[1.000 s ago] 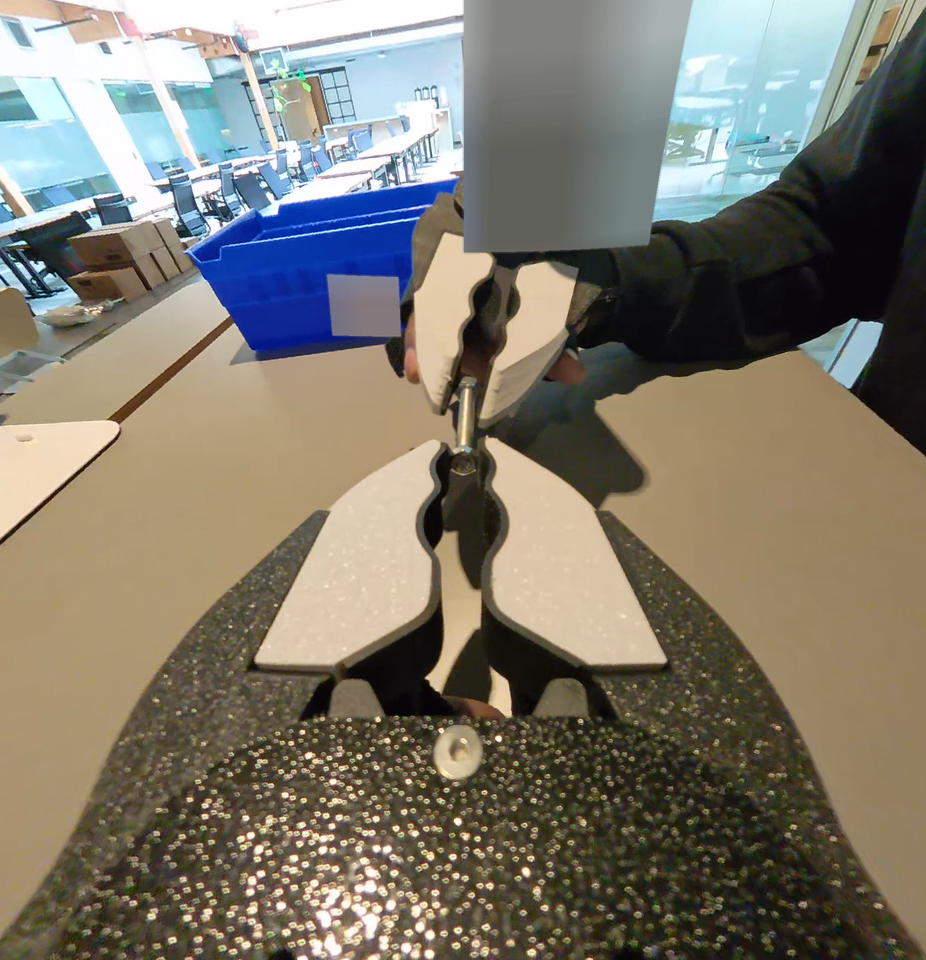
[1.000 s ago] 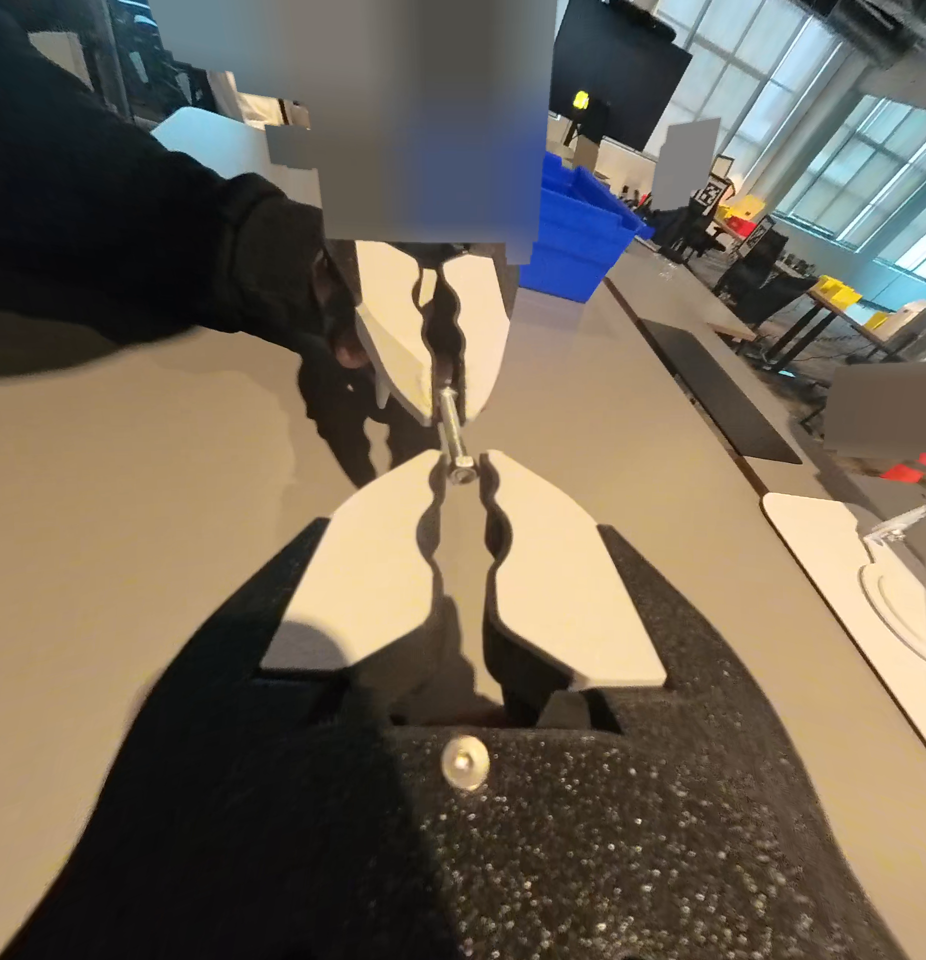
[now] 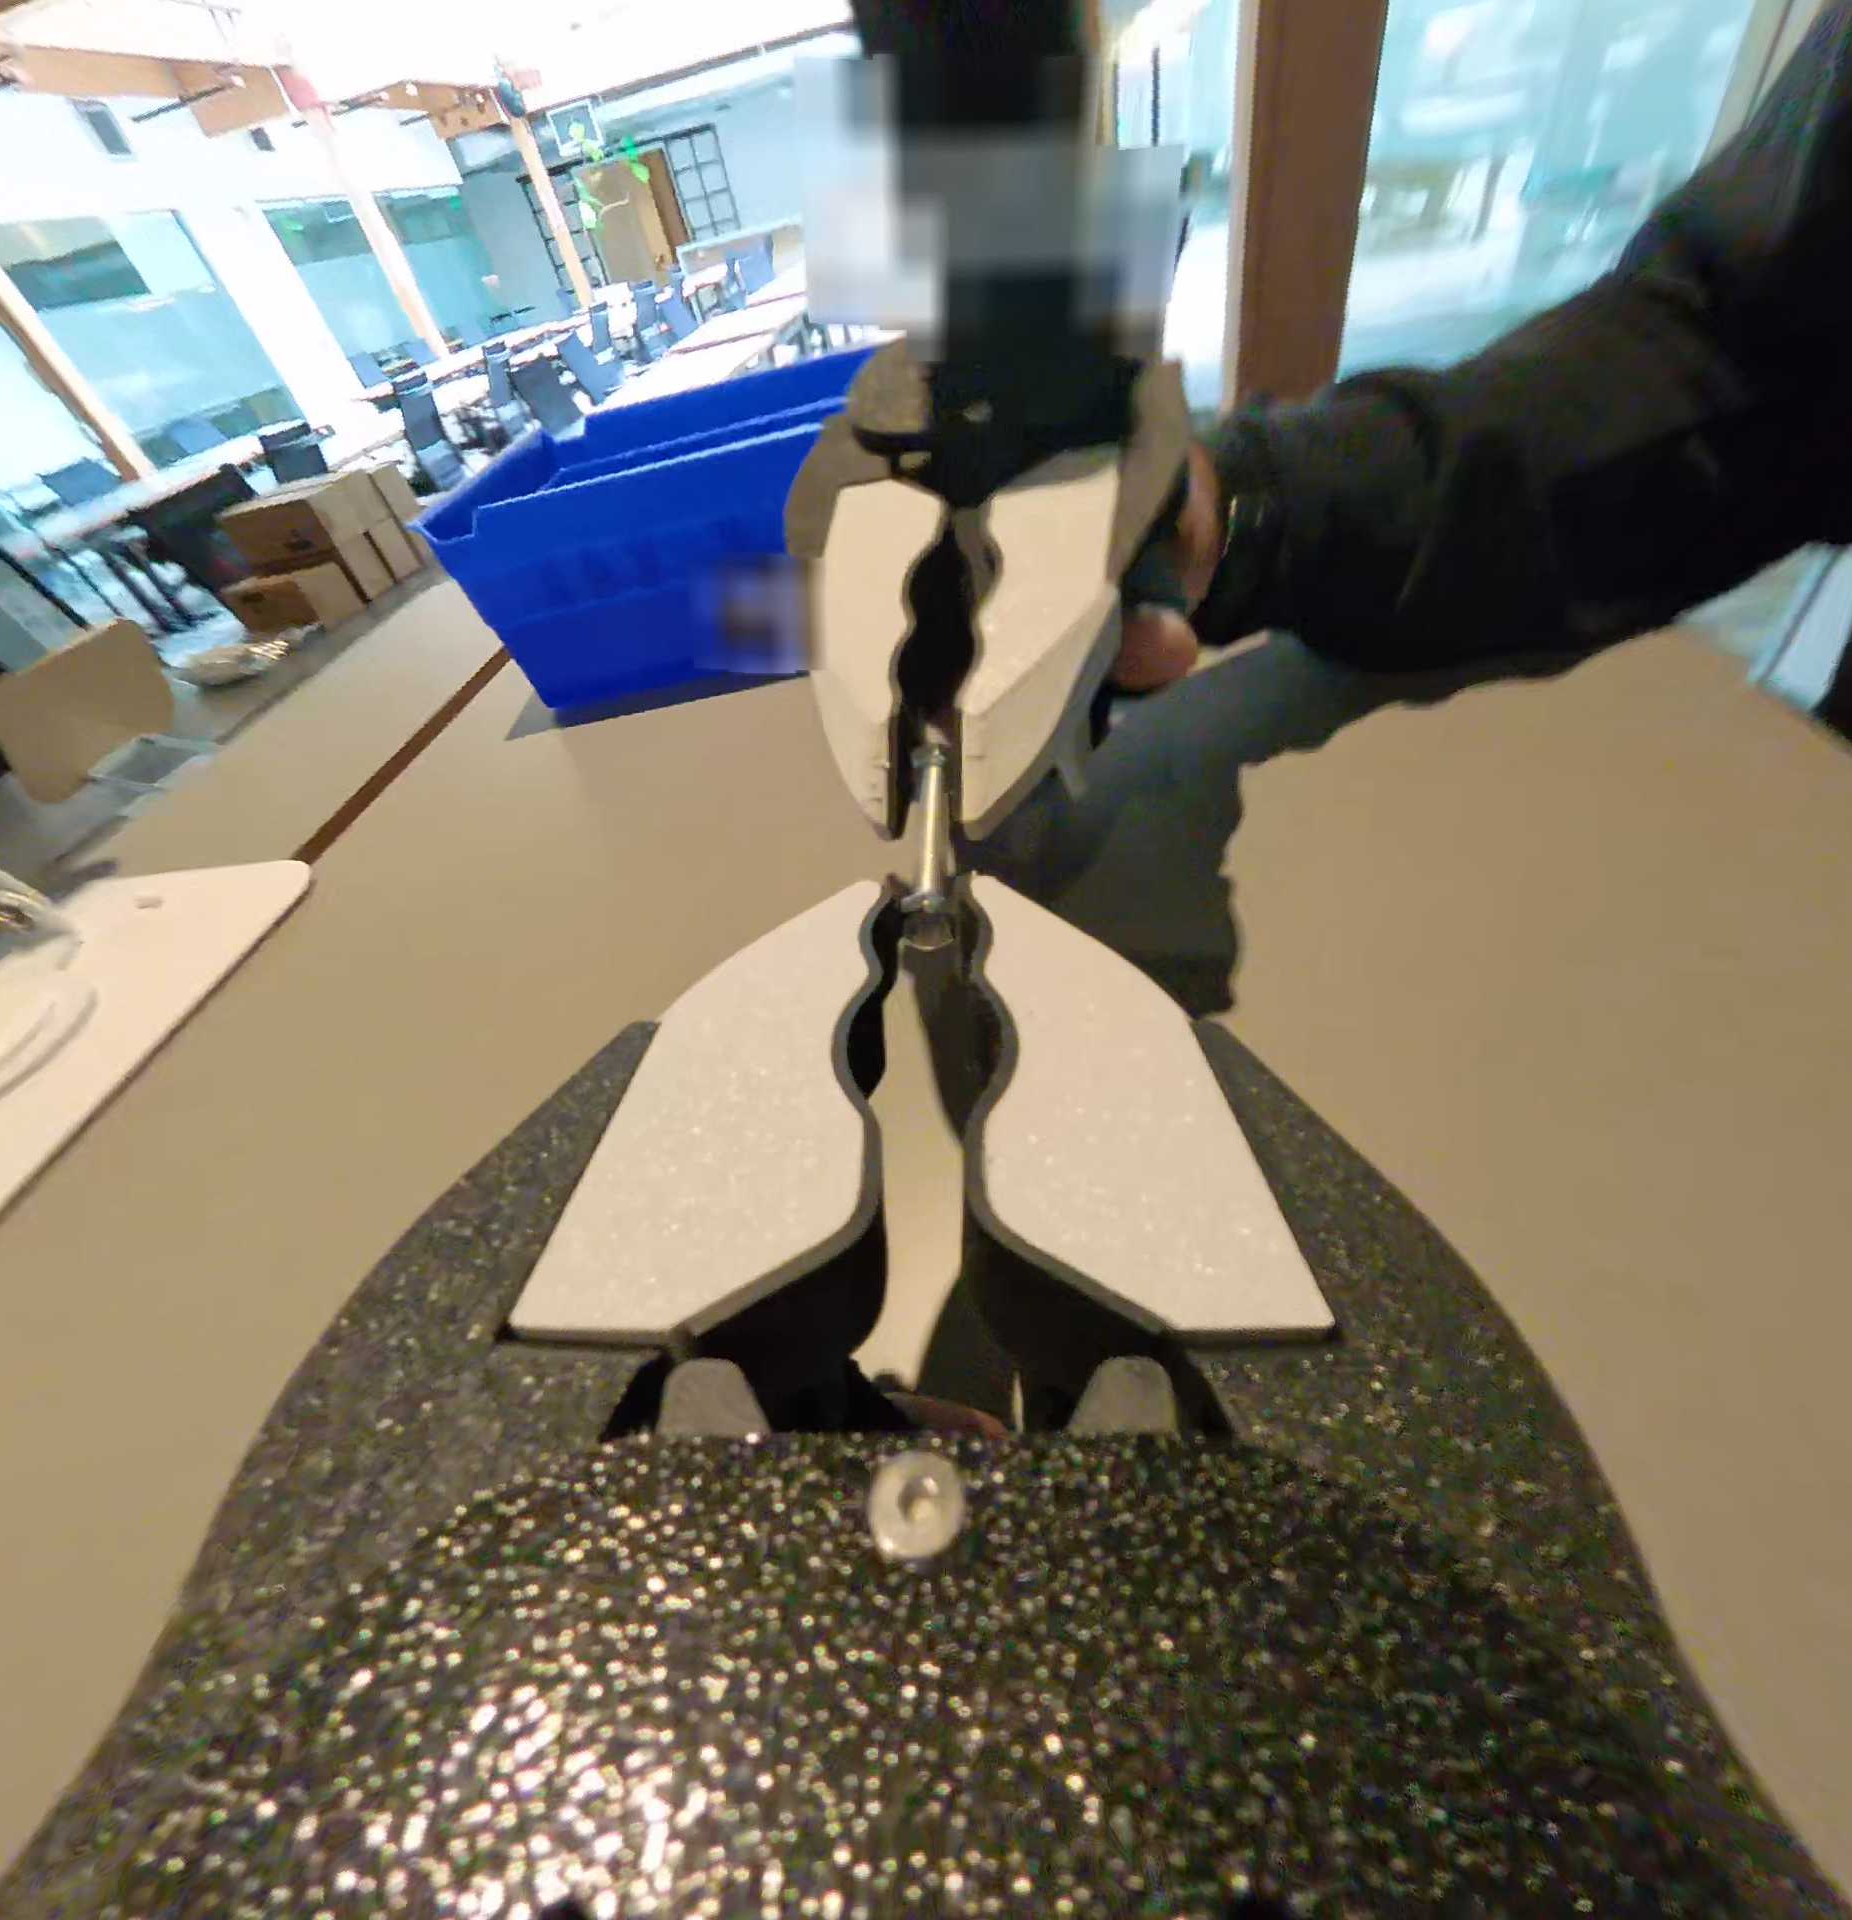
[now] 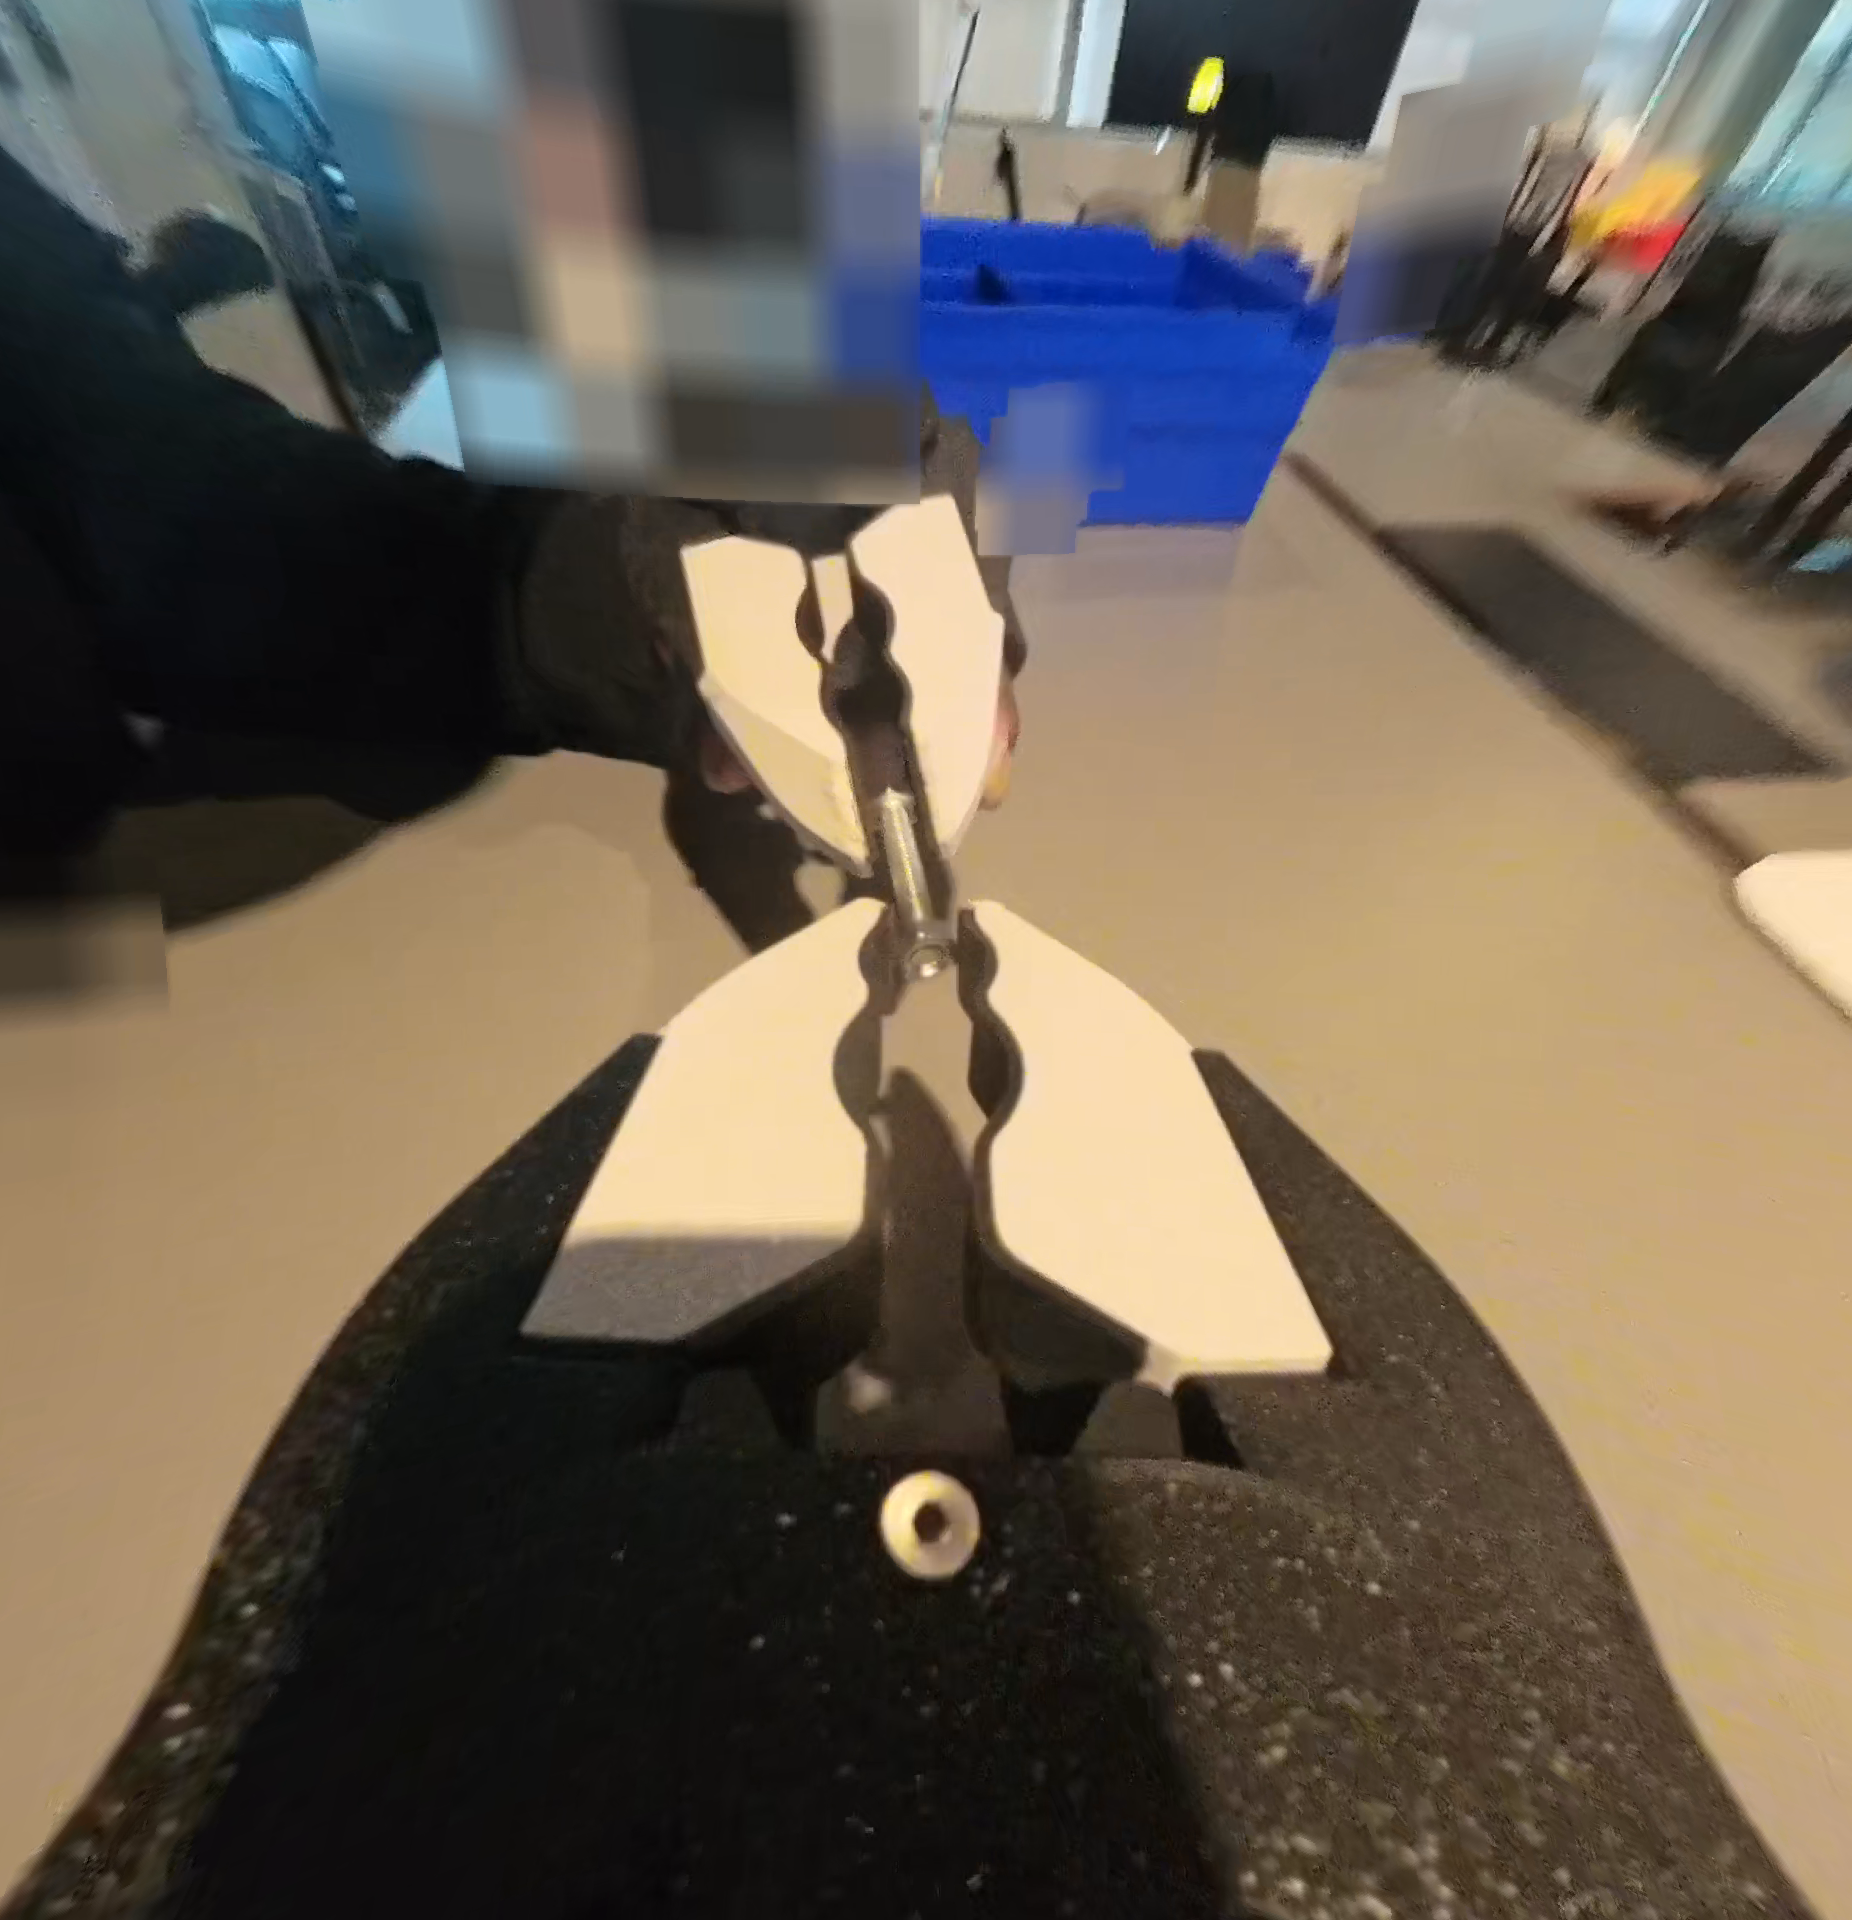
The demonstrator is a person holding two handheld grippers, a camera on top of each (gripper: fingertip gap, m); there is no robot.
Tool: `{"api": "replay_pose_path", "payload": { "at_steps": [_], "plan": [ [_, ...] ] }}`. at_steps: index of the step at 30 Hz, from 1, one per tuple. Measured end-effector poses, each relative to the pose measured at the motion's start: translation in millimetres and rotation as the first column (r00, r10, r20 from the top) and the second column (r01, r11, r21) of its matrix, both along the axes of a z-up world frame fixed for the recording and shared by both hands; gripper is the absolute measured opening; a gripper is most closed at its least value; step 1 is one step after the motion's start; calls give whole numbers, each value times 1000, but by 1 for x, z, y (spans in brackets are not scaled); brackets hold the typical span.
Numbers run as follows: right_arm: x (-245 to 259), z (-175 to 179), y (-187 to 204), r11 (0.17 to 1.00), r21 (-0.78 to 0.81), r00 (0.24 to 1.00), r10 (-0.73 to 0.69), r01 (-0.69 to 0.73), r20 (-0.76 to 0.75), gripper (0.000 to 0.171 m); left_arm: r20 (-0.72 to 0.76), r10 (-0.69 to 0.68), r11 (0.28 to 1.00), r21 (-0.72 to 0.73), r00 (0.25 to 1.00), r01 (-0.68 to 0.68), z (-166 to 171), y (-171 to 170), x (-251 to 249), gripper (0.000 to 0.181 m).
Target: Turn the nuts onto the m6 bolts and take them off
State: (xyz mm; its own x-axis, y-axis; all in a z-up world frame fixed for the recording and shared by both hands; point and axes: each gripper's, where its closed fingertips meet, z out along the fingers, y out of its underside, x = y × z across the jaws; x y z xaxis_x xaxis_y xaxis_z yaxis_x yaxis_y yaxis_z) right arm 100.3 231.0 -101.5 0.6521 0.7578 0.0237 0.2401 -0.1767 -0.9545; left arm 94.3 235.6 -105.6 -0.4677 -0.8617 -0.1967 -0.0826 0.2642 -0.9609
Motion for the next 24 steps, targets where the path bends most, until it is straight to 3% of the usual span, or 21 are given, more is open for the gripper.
{"api": "replay_pose_path", "payload": {
  "at_steps": [4,7,11,15,18,24],
  "plan": [
    [-2,-7,-8,913,-385,945,3,-136,-328,11,39,19,987,157,999,-25,-6,-3,2,10],
    [2,2,-6,913,-363,899,9,-185,-437,12,75,25,993,112,997,-34,1,-3,4,10],
    [9,25,-5,994,-80,951,52,-80,-304,20,117,-8,1000,-29,993,11,16,-2,-2,10],
    [7,34,-10,984,179,999,26,-18,-43,23,181,-62,975,-198,981,98,36,-4,-10,9],
    [4,33,-10,963,268,997,-16,-4,74,26,196,-87,956,-258,977,137,41,-5,-12,10],
    [-2,40,-16,940,338,994,-2,-35,110,27,160,-107,959,-242,981,144,35,-10,-10,10]
  ]
}}
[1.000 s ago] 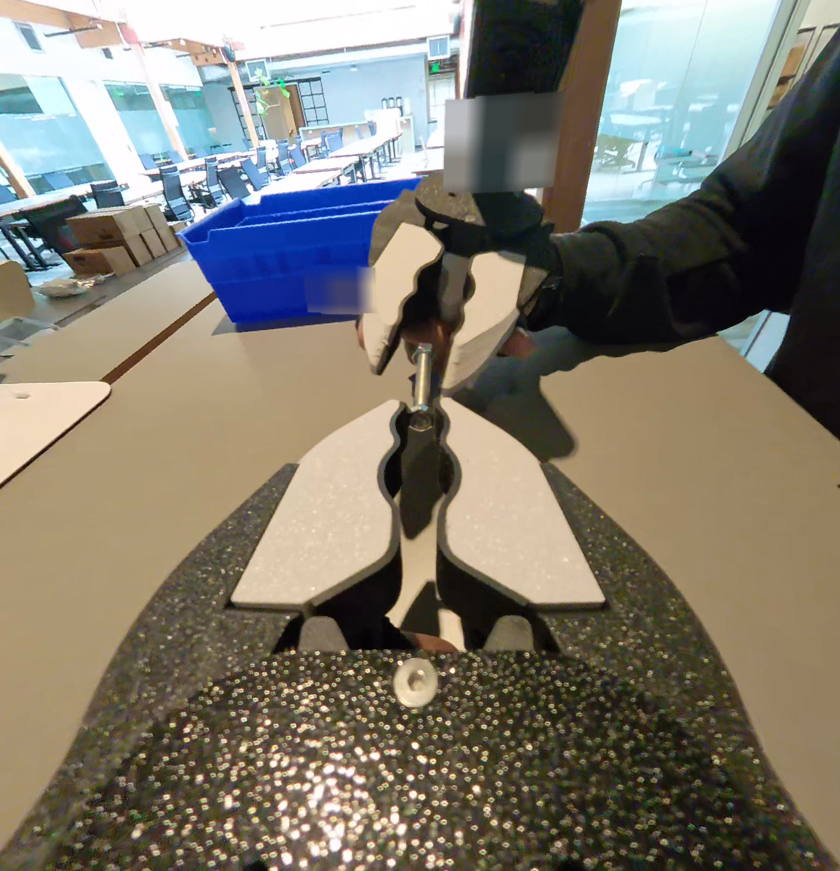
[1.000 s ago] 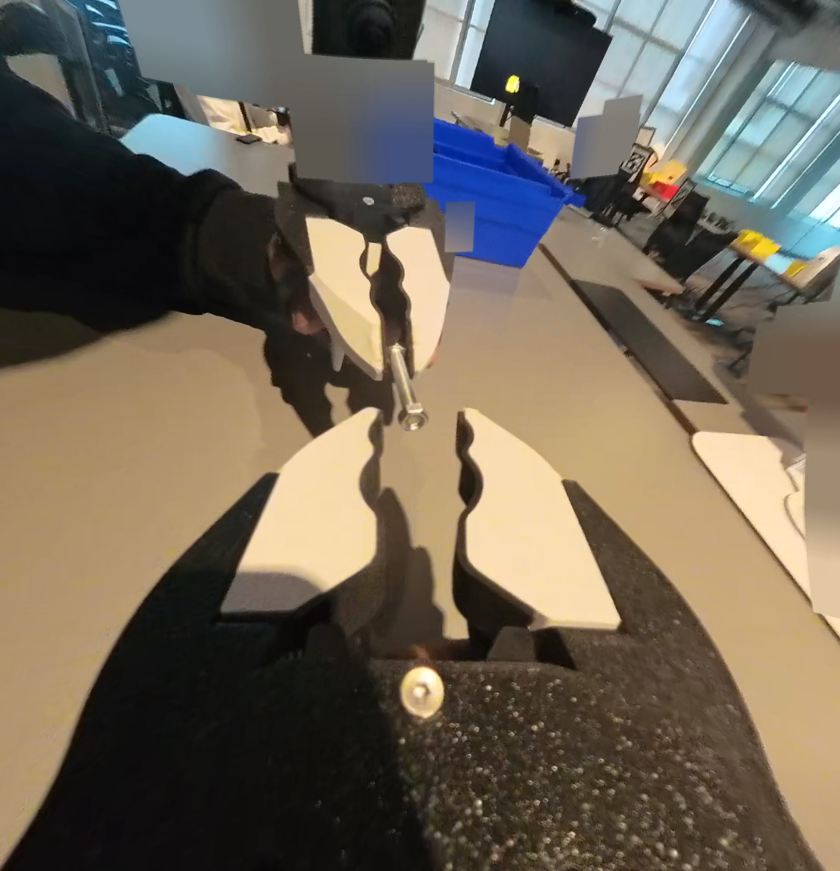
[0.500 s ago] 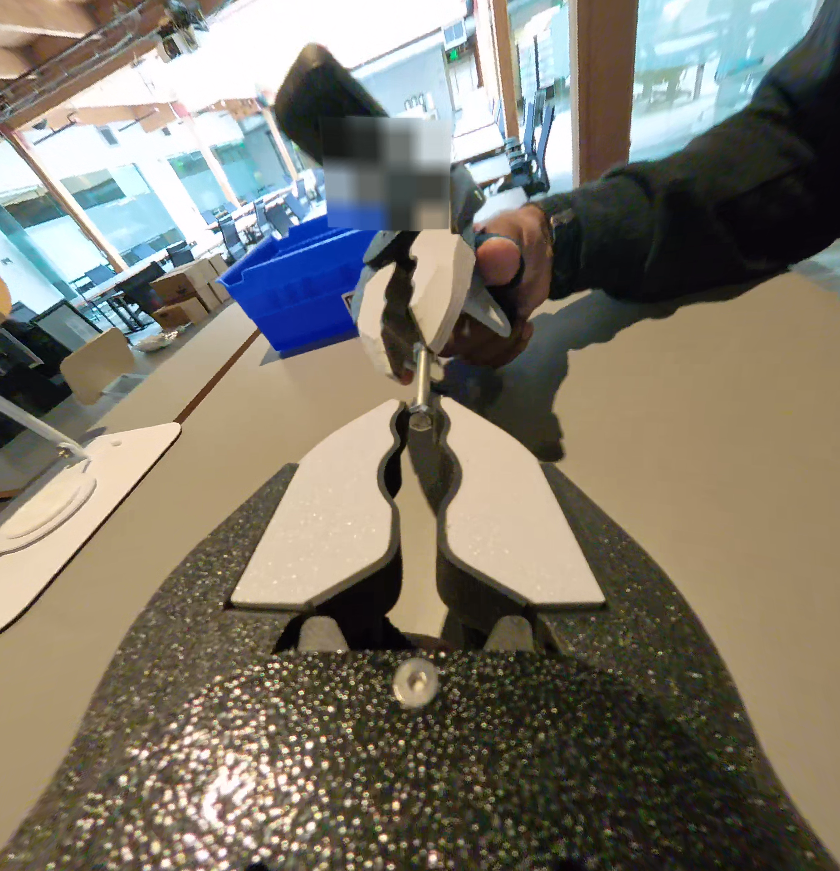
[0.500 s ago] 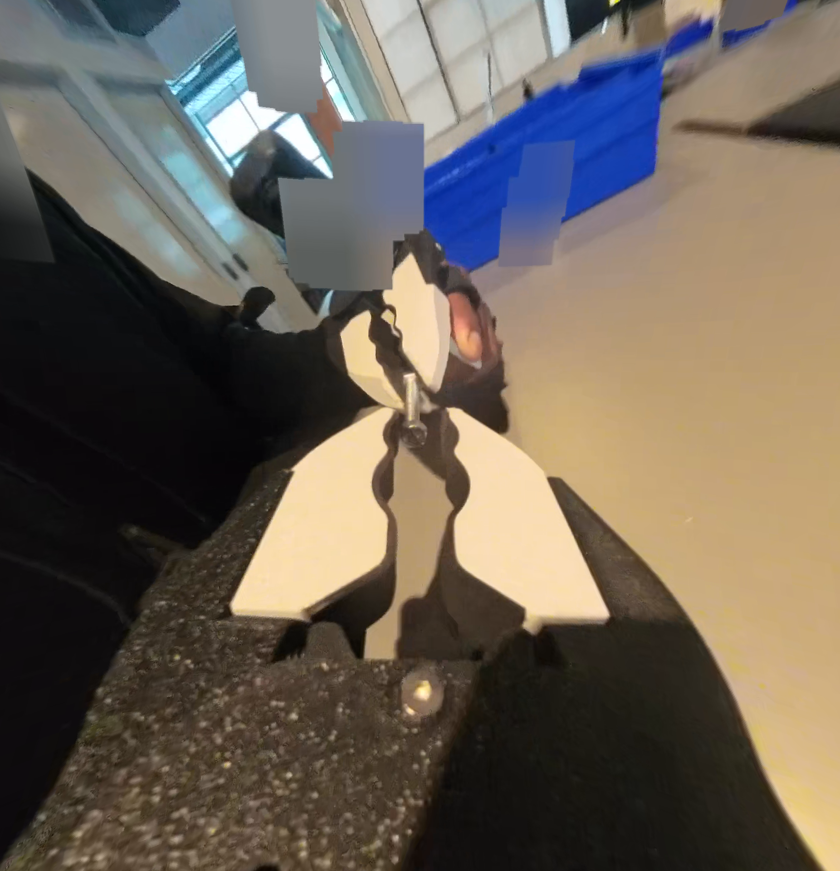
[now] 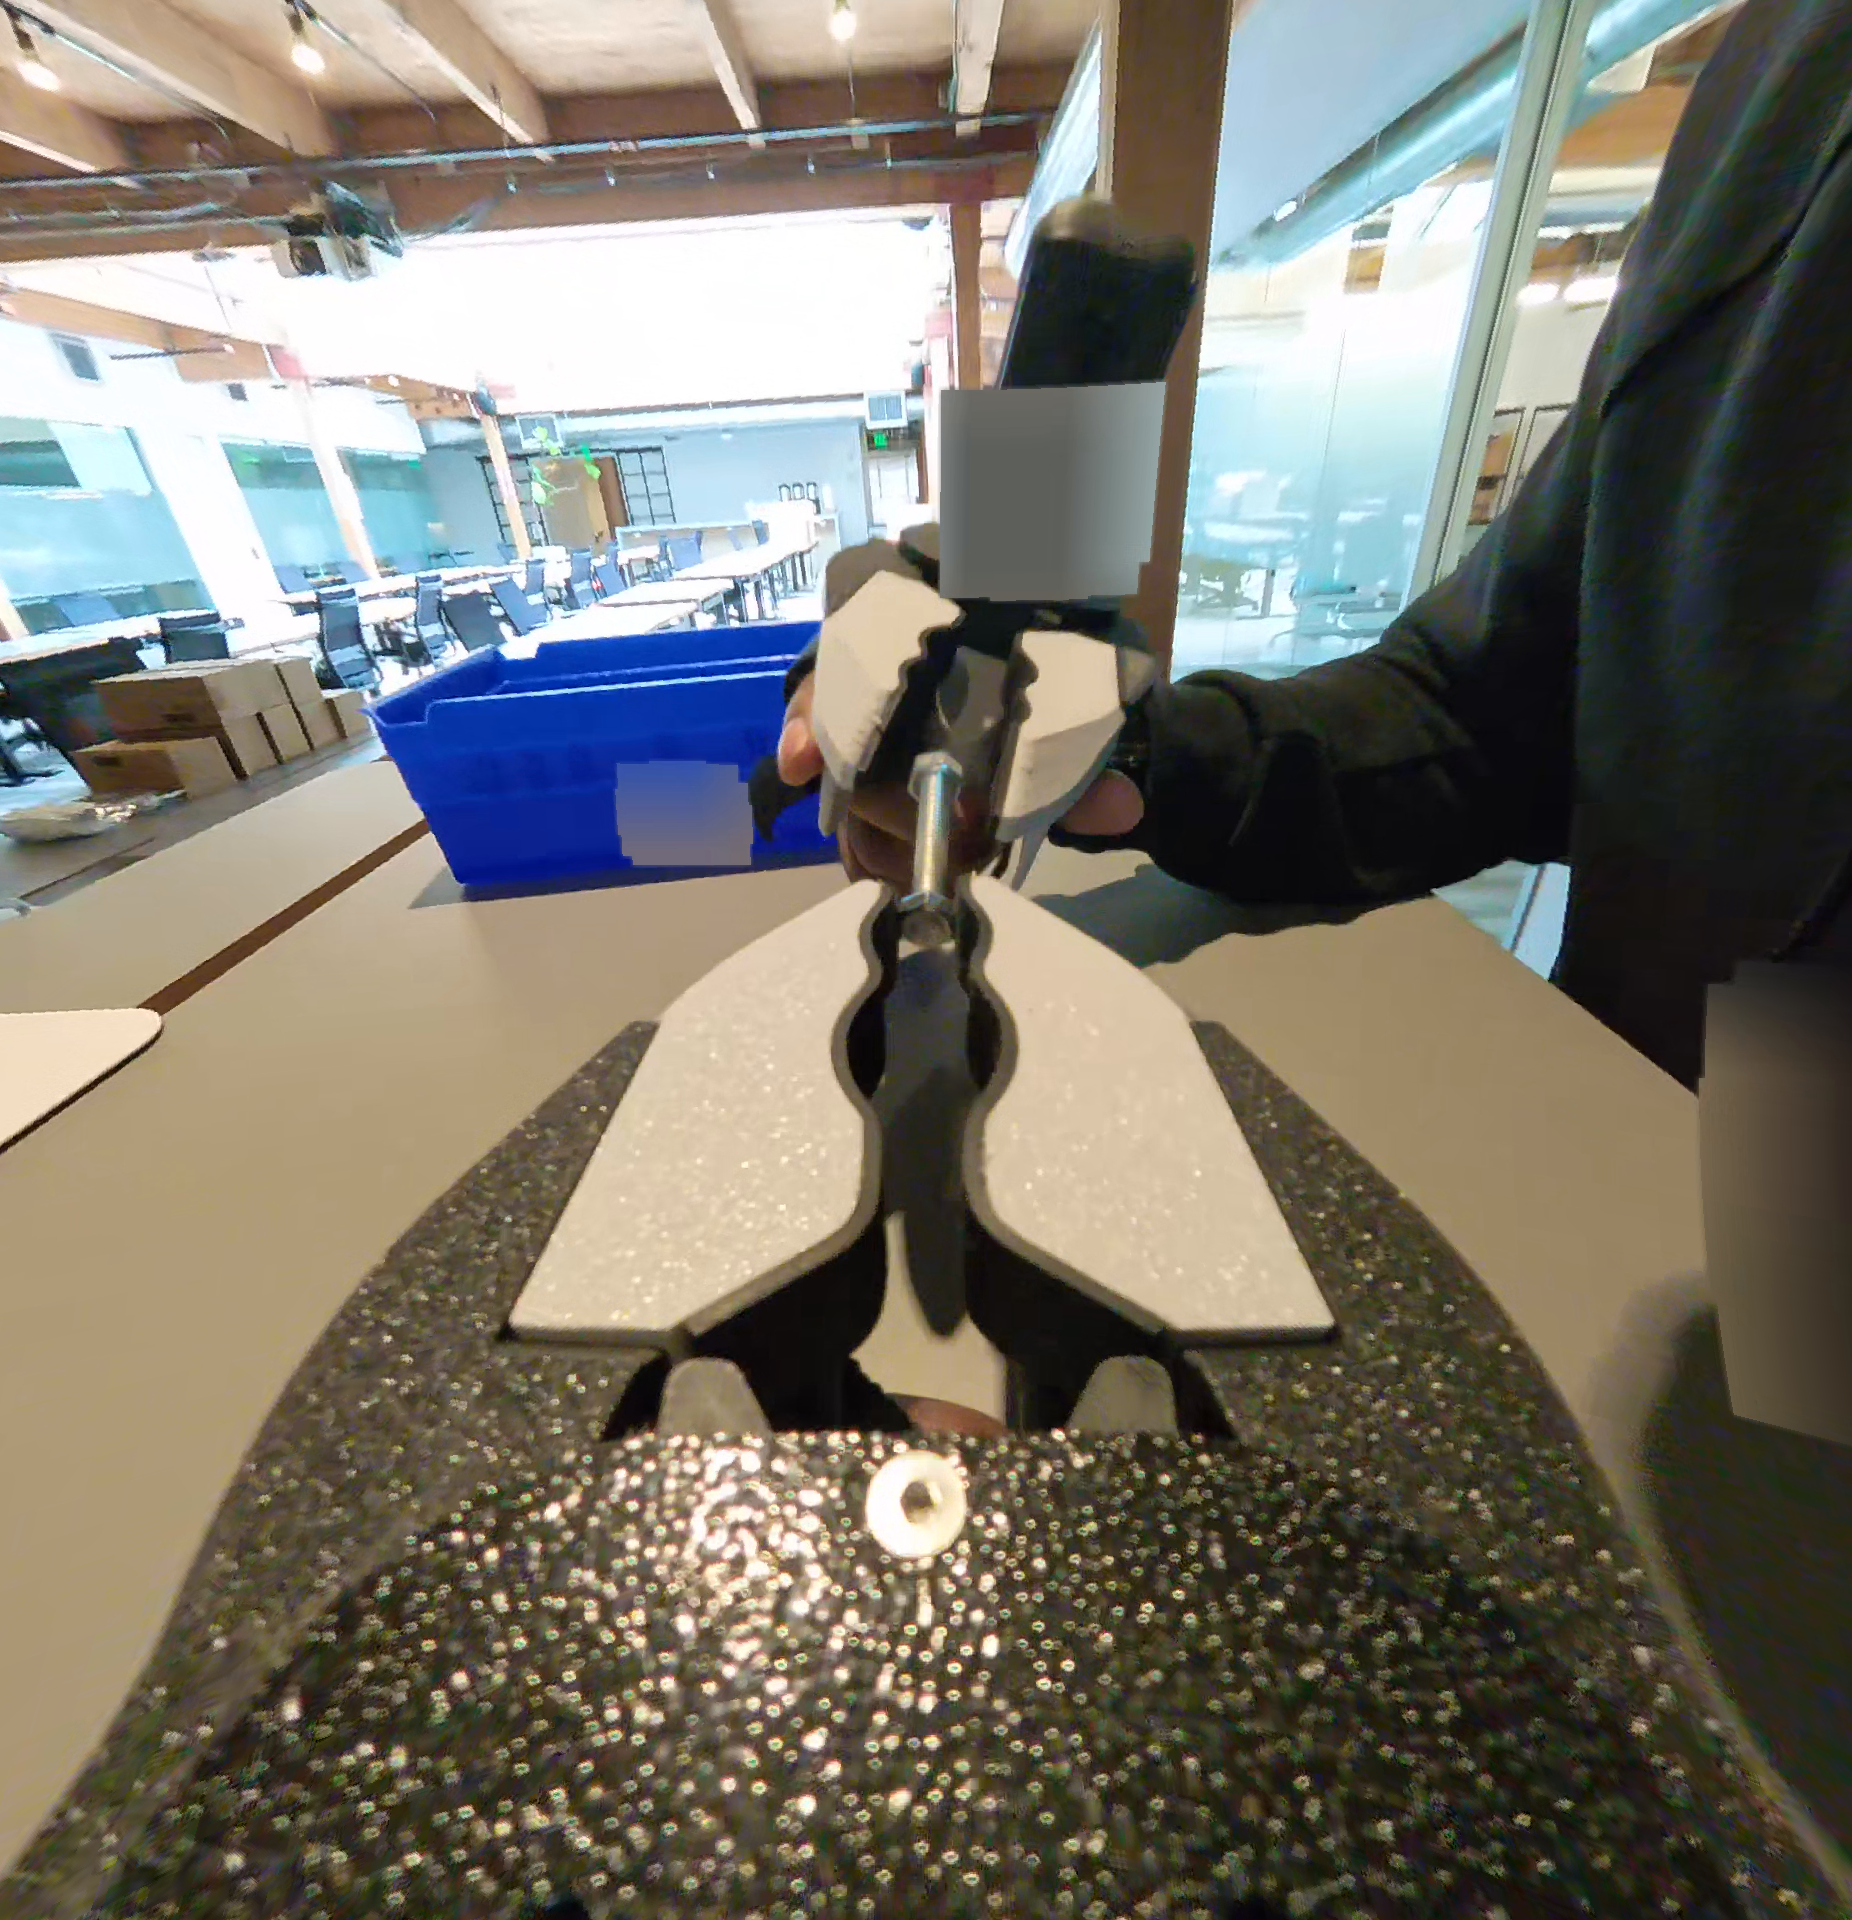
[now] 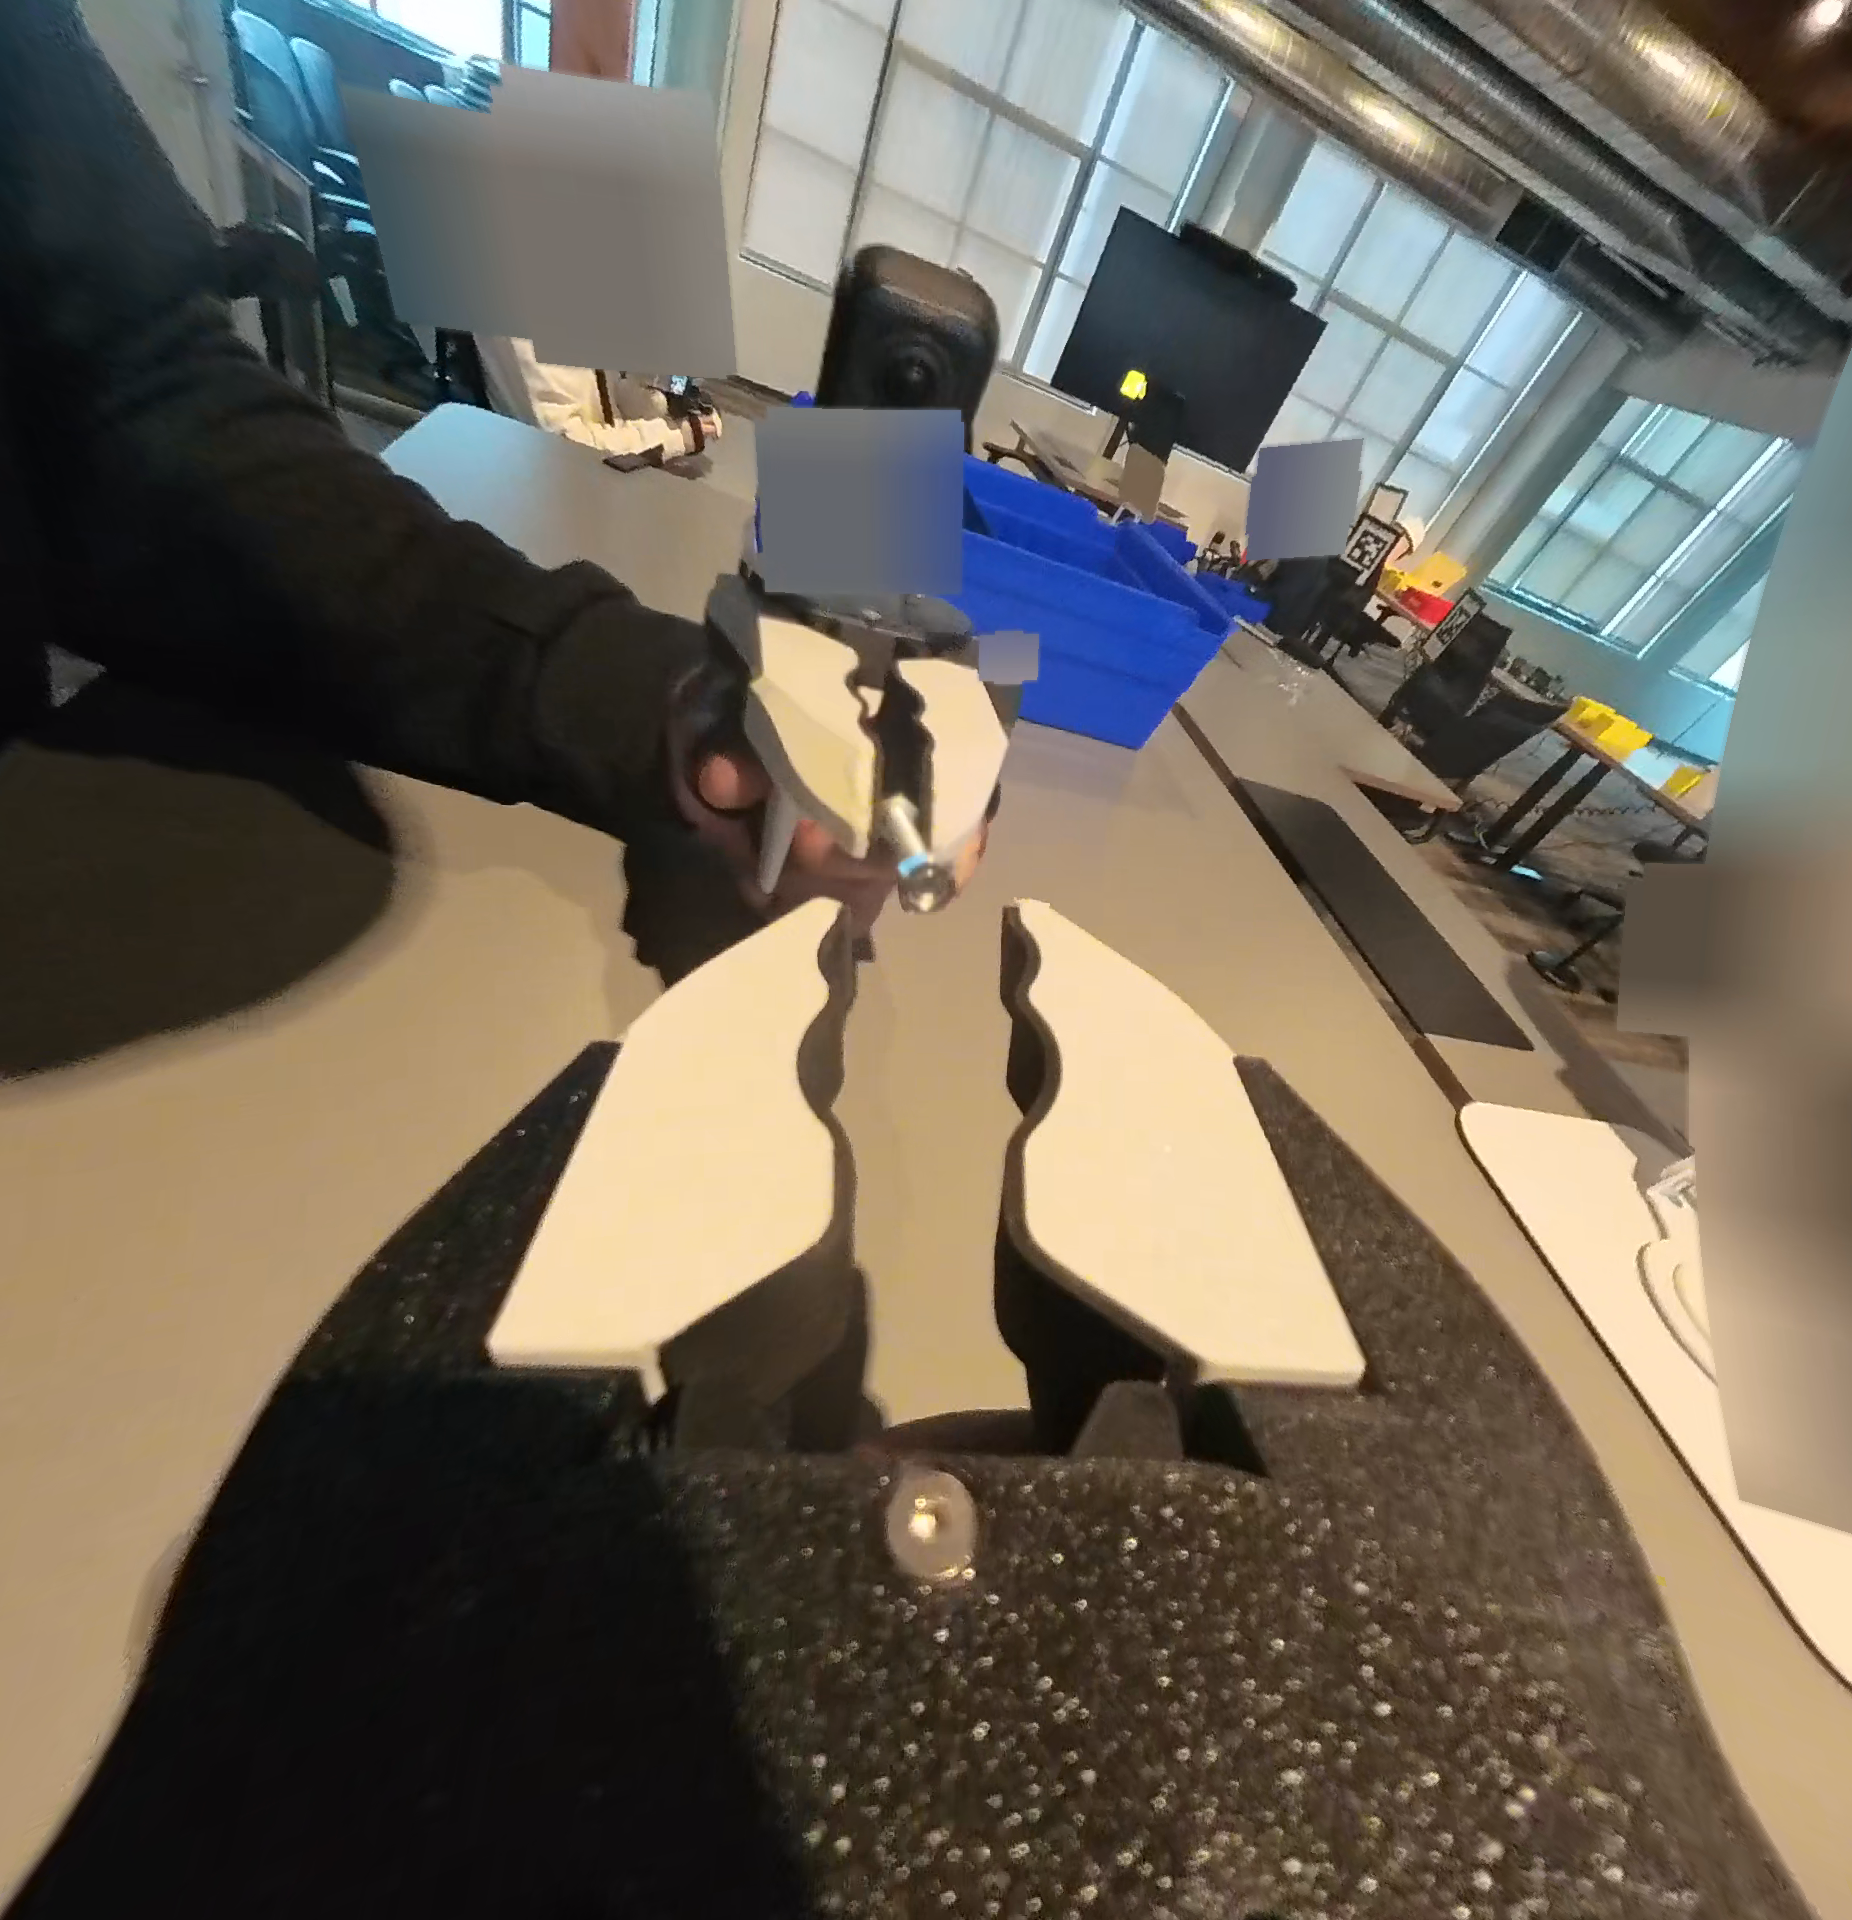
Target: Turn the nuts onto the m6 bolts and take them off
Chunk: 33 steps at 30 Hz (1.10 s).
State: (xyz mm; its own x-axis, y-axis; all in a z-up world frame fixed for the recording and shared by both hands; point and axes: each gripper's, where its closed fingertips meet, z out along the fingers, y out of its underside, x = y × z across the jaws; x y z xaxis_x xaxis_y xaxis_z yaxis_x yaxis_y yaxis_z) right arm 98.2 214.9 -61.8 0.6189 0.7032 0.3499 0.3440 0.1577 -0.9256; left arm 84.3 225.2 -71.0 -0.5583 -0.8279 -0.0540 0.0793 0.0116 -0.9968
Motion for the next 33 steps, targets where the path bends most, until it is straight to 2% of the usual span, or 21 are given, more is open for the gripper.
{"api": "replay_pose_path", "payload": {
  "at_steps": [5,6,8,10,11,12,14,16,19,21,24,27,30,31,33],
  "plan": [
    [-5,-17,-1,1000,-31,993,2,2,114,17,-38,4,998,65,999,-1,-9,-7,4,10],
    [-5,-22,1,998,-56,991,-8,15,132,11,-43,10,996,84,999,-6,-11,-8,4,10],
    [-3,-31,3,989,-147,993,-8,26,121,10,-45,58,985,168,997,-50,-18,-5,7,10],
    [-2,-39,3,943,-332,1000,4,2,17,10,-35,115,955,279,993,-101,-25,-2,9,10],
    [-2,-41,2,893,-449,997,3,-39,-80,10,-28,136,938,324,990,-120,-27,-1,10,10],
    [-3,-41,1,830,-548,981,-9,-103,-196,11,-20,151,925,354,988,-135,-29,0,11,10],
    [-1,-38,4,744,-632,924,-53,-217,-379,10,-16,177,921,354,984,-160,-28,3,13,10],
    [4,-36,9,770,-605,918,-65,-203,-390,14,-32,173,936,318,984,-154,-28,6,13,10],
    [8,-27,11,893,-443,965,-37,-85,-259,20,-45,160,958,247,986,-144,-22,10,10,10],
    [7,-20,9,941,-335,983,-19,-43,-181,21,-51,140,972,197,989,-127,-18,10,8,10],
    [5,-20,10,976,-219,998,-33,22,-50,22,-76,113,981,164,991,-99,-19,7,7,10],
    [2,-28,11,975,-215,998,-51,54,22,13,-103,102,983,166,989,-84,-23,4,8,10],
    [3,-43,14,919,-388,997,-77,74,6,11,-85,121,974,203,989,-101,-23,4,10,10],
    [2,-48,13,872,-487,995,-85,48,-54,11,-65,133,962,250,989,-113,-24,3,10,10],
    [-3,-52,7,732,-674,962,-103,-97,-251,11,-18,152,930,343,988,-136,-25,0,10,10]
  ]
}}
